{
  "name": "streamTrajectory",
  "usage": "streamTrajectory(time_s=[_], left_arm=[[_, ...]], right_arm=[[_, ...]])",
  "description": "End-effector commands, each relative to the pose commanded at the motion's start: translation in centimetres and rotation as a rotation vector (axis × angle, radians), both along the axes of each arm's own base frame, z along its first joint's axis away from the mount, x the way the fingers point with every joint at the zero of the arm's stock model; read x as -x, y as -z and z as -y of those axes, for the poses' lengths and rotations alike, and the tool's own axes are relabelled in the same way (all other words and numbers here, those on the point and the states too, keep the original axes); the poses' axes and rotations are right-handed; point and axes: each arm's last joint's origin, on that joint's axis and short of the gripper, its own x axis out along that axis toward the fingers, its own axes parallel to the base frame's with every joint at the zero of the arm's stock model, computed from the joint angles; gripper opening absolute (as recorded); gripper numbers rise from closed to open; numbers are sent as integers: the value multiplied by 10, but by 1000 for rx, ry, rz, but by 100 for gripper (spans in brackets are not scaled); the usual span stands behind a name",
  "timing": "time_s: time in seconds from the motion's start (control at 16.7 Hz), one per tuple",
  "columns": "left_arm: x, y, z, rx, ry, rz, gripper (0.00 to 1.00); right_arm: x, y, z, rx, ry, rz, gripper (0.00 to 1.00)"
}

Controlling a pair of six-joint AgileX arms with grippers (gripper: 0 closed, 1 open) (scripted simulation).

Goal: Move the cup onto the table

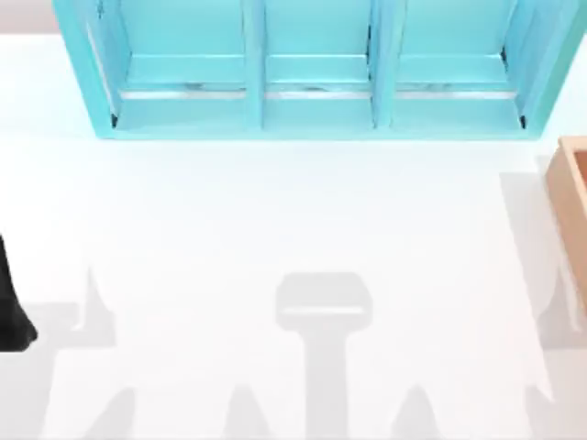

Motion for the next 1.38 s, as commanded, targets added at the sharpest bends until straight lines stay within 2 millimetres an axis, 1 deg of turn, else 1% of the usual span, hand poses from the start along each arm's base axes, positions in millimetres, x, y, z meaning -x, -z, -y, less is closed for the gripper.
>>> streamTrajectory(time_s=[0.18,0.3,0.42,0.6,0.72,0.9,1.02,1.14,1.26,1.38], left_arm=[[0,0,0,0,0,0,100],[0,0,0,0,0,0,100],[0,0,0,0,0,0,100],[0,0,0,0,0,0,100],[0,0,0,0,0,0,100],[0,0,0,0,0,0,100],[0,0,0,0,0,0,100],[0,0,0,0,0,0,100],[0,0,0,0,0,0,100],[0,0,0,0,0,0,100]], right_arm=[[0,-2,1,5,6,-12,100],[0,-10,3,25,31,-67,100],[-2,-25,7,56,66,-165,100],[-12,-52,17,101,121,-405,100],[-27,-68,26,118,143,-614,100],[-59,-84,46,113,143,-953,100],[-81,-87,63,91,120,-1158,100],[-101,-88,79,60,88,-1327,100],[-116,-87,95,30,54,-1450,100],[-126,-88,106,6,26,-1530,100]])
